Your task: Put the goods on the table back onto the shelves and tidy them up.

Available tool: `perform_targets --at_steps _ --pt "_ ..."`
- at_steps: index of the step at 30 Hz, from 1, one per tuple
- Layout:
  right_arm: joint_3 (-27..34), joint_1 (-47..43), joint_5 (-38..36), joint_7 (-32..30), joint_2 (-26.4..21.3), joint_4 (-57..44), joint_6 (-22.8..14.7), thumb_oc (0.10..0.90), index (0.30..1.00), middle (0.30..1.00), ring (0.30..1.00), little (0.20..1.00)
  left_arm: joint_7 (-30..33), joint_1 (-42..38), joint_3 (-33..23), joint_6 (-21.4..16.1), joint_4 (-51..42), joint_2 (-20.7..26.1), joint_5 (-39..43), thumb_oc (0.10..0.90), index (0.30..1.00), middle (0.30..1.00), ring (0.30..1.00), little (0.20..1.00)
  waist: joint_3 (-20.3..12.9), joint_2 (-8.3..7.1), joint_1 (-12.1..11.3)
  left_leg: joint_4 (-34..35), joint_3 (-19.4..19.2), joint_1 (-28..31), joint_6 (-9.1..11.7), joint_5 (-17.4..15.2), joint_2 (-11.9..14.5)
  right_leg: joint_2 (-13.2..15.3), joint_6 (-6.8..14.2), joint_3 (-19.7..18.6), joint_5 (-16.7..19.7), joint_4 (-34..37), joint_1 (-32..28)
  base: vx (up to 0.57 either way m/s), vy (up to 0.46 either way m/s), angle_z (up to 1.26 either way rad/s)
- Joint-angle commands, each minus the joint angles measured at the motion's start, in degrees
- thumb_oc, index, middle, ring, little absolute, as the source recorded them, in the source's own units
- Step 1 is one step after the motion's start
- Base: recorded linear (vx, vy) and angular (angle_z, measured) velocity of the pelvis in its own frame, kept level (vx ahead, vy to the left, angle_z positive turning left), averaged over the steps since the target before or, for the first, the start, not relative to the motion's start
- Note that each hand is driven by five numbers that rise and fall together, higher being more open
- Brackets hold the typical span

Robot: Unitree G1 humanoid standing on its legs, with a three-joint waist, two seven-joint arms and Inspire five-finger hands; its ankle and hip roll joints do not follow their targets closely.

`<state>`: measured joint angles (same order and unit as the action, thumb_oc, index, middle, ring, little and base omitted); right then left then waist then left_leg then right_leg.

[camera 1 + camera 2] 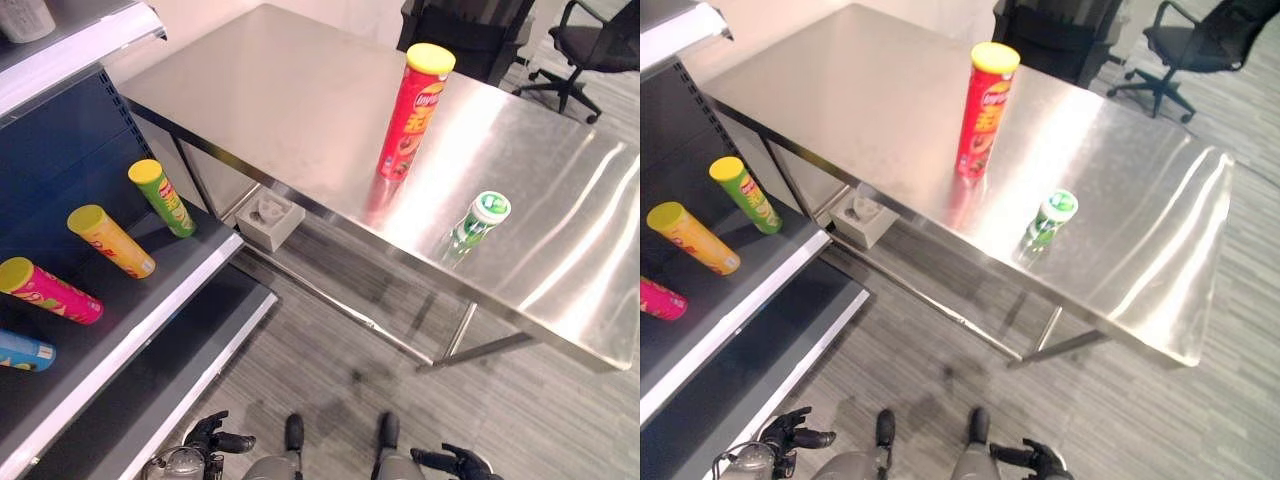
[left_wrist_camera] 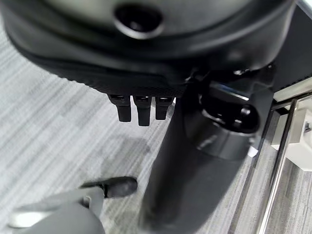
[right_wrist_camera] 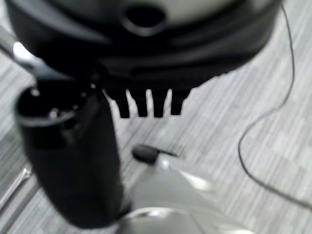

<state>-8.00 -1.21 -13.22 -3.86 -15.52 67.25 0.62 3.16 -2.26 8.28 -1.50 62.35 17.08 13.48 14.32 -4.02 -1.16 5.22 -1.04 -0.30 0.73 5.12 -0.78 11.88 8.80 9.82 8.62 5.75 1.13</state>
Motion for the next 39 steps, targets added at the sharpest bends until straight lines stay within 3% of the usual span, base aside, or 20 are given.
perform_targets --at_steps 1,7,8,10,11,12,13,14,15,16,17,19,20,26,32,39 --pt "2.0 0.2 0.6 -1.6 -5.9 1.5 -0.4 0.800 0.900 0.900 0.900 0.900 0.5 -3.5 0.7 -1.9 0.1 0.1 0.9 0.800 0.900 0.900 0.900 0.900 -0.2 0.74 0.0 -1.9 0.7 -1.1 3.8 -3.0 5.7 -1.4 1.6 1.0 -3.3 -0.9 -1.6 0.08 -0.156 0.08" --pt "10.0 2.6 -4.2 -2.8 -8.5 2.8 -0.8 0.800 0.900 0.900 0.900 0.900 0.1 -2.8 -0.4 -1.5 2.0 0.4 0.3 0.800 0.900 0.900 0.900 0.900 -1.3 0.90 2.1 -0.7 -0.9 1.1 4.9 -3.1 7.3 -2.7 1.3 0.6 -4.3 -0.8 -3.0 0.07 -0.045 -0.04" --pt "17.7 4.8 -6.0 -3.5 -13.8 5.1 -0.9 0.800 0.900 0.900 0.900 0.900 -1.0 -1.7 -1.2 -1.3 3.7 1.2 -2.0 0.800 0.900 0.900 0.900 0.900 -2.4 1.08 3.5 -0.2 -2.1 2.6 5.1 -3.9 7.5 -2.8 1.4 0.0 -4.8 -0.7 -3.9 0.15 0.048 -0.15" --pt "25.8 7.4 -8.3 -4.2 -18.9 5.5 -1.1 0.800 0.900 0.900 0.900 0.900 -1.8 -0.3 -2.0 -1.1 3.6 1.8 -3.3 0.800 0.900 0.900 0.900 0.900 -3.3 1.38 4.4 -0.2 -2.7 3.4 5.2 -4.6 7.5 -2.6 1.7 -0.1 -5.1 -0.7 -4.5 0.13 0.056 -0.16" --pt "25.9 7.6 -8.2 -4.2 -19.0 5.5 -1.1 0.800 0.900 0.900 0.900 0.900 -1.8 -0.2 -1.9 -1.1 3.6 1.7 -3.3 0.800 0.900 0.900 0.900 0.900 -3.3 1.49 4.3 -0.2 -2.7 3.5 5.2 -4.6 7.5 -2.6 1.7 -0.1 -5.1 -0.7 -4.6 0.11 0.069 -0.20" --pt "33.5 9.2 -10.5 -5.8 -24.7 5.4 -2.1 0.800 0.900 0.900 0.900 0.900 -2.4 0.3 -2.7 -1.2 4.3 1.6 -5.0 0.800 0.900 0.900 0.900 0.900 -4.1 1.84 5.1 -0.2 -3.3 4.4 5.2 -5.6 7.3 -2.4 2.1 -0.4 -5.3 -0.7 -5.1 0.07 0.046 -0.20" --pt "33.5 9.2 -10.5 -5.8 -24.7 5.4 -2.1 0.800 0.900 0.900 0.900 0.900 -2.4 0.3 -2.6 -1.3 4.3 1.5 -5.0 0.800 0.900 0.900 0.900 0.900 -4.1 1.87 5.1 -0.2 -3.3 4.5 5.2 -5.6 7.3 -2.5 2.1 -0.4 -5.3 -0.7 -5.1 0.10 0.075 -0.14" --pt "37.1 10.1 -10.9 -7.0 -27.3 1.5 -2.9 0.800 0.900 0.900 0.900 0.900 -2.1 0.6 -3.1 -1.3 4.3 1.3 -5.5 0.800 0.900 0.900 0.900 0.900 -4.4 2.01 5.5 -0.2 -3.5 4.8 5.1 -5.9 7.1 -2.3 2.3 -0.6 -5.3 -0.7 -5.1 0.02 0.071 -0.08" --pt "42.8 12.0 -10.9 -8.4 -31.4 -10.6 -5.7 0.800 0.900 0.900 0.900 0.900 -2.0 1.1 -3.7 -1.6 3.9 0.8 -6.3 0.800 0.900 0.900 0.900 0.900 -4.5 2.08 6.0 -0.2 -3.8 5.1 5.0 -6.0 6.9 -2.0 2.6 -0.8 -4.7 -0.7 -5.0 0.05 0.081 -0.15" --pt "43.3 12.0 -10.7 -9.1 -32.1 -13.7 -6.5 0.800 0.900 0.900 0.900 0.900 -2.1 1.1 -3.5 -1.6 3.9 0.6 -6.4 0.800 0.900 0.900 0.900 0.900 -4.7 2.18 6.0 -0.2 -4.0 5.3 5.0 -6.5 6.9 -2.0 2.7 -0.9 -5.0 -0.7 -5.0 0.01 0.087 -0.19" --pt "43.9 10.4 -11.9 -7.4 -35.8 -24.3 -9.6 0.800 0.900 0.900 0.900 0.900 -2.6 1.5 -2.9 -1.8 3.6 0.4 -6.8 0.800 0.900 0.900 0.900 0.900 -4.9 2.07 6.0 -0.2 -4.7 5.6 4.9 -6.8 6.7 -1.8 2.8 -1.4 -4.7 -0.7 -4.8 0.02 0.047 -0.24" --pt "43.6 9.2 -12.8 -6.3 -37.3 -28.8 -10.6 0.800 0.900 0.900 0.900 0.900 -3.0 1.7 -2.6 -1.9 3.6 0.4 -6.9 0.800 0.900 0.900 0.900 0.900 -5.0 2.06 5.9 -0.2 -5.0 5.8 4.9 -6.9 6.7 -1.8 2.8 -1.7 -4.6 -0.7 -4.7 -0.01 0.049 -0.34" --pt "42.0 7.3 -16.0 -2.4 -39.8 -41.4 -12.7 0.800 0.900 0.900 0.900 0.900 -3.9 2.5 -2.4 -2.1 2.1 0.6 -6.5 0.800 0.900 0.900 0.900 0.900 -5.4 1.97 5.4 -0.2 -5.6 6.1 4.8 -7.1 6.6 -1.6 2.9 -2.0 -4.3 -0.7 -4.5 0.00 0.047 -0.32" --pt "38.6 3.1 -20.7 4.0 -40.6 -59.0 -15.7 0.800 0.900 0.900 0.900 0.900 -6.1 5.0 -1.7 -2.7 -1.2 1.0 -6.8 0.800 0.900 0.900 0.900 0.900 -6.8 1.69 3.4 -0.2 -5.4 6.5 4.6 -7.4 6.5 -1.1 3.0 -1.3 -4.6 -0.8 -5.3 0.03 0.025 -0.04" --pt "26.6 -1.2 -18.6 8.9 -40.3 -59.5 -11.5 0.800 0.900 0.900 0.900 0.900 -7.0 6.5 -0.9 -2.6 -1.9 0.5 -6.5 0.800 0.900 0.900 0.900 0.900 -7.1 1.01 0.9 -0.2 -4.6 6.6 4.5 -7.3 6.1 -0.4 3.0 0.0 -4.6 -0.8 -6.2 0.01 0.011 0.24" --pt "20.8 -1.9 -15.7 11.0 -38.5 -58.7 -9.8 0.800 0.900 0.900 0.900 0.900 -7.0 7.3 -1.7 -2.6 -1.2 0.5 -6.1 0.800 0.900 0.900 0.900 0.900 -7.0 0.67 -0.8 -0.2 -3.3 6.1 4.6 -6.8 6.0 0.2 3.0 1.8 -4.8 -0.9 -7.1 0.02 -0.012 0.16"
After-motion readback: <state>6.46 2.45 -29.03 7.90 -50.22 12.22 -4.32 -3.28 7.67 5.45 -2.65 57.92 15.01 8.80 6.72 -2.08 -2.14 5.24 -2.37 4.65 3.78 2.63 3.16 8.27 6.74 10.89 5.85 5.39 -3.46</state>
